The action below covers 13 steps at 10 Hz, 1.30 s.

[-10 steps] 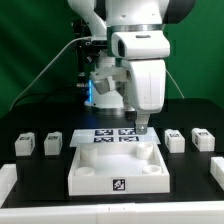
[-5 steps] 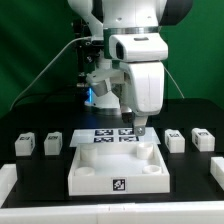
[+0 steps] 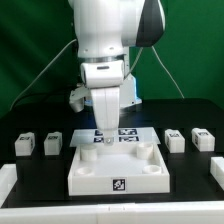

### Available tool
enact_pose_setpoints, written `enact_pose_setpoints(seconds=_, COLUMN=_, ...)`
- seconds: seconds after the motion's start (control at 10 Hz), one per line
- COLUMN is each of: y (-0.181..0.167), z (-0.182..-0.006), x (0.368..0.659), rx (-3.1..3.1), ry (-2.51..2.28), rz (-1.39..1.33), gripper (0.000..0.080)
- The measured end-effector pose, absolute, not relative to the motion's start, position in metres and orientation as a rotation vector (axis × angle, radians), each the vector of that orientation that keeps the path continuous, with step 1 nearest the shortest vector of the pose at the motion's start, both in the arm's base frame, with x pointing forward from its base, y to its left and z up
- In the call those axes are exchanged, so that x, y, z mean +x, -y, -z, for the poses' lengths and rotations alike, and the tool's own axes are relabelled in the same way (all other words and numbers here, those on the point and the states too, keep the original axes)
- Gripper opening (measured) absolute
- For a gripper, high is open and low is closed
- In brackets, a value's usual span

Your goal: Assemble one leg

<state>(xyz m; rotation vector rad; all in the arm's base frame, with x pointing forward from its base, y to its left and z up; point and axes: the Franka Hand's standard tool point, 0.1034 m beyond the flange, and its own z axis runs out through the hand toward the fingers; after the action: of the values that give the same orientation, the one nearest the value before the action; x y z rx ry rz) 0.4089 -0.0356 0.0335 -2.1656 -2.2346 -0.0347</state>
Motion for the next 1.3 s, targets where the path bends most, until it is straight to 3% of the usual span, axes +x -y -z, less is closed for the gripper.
enact_pose_setpoints(seconds=0.2, y=0.029, z=-0.013, x=0.402, rx=-2.185, ry=2.211, rz=0.047, gripper=0.065)
enact_pose_setpoints(seconds=0.7, y=0.018, z=-0.015, x=0.415, rx=-2.245, ry=2.167, rz=0.058, gripper=0.065)
enact_pose_setpoints(seconds=0.9, y=0.017, z=-0.015, x=0.415, rx=-2.241, ry=2.172, rz=0.057, gripper=0.0378)
enact_pose_setpoints(seconds=1.0, y=0.018, z=-0.014, x=0.415, rx=-2.241, ry=2.172, rz=0.057, gripper=0.0378)
enact_pose_setpoints(seconds=1.2, y=0.018, z=-0.014, x=0.415, rx=-2.241, ry=2.172, rz=0.057, gripper=0.0072)
enact_pose_setpoints(seconds=1.3, y=0.018, z=-0.014, x=0.415, rx=-2.241, ry=2.172, rz=0.057, gripper=0.0072)
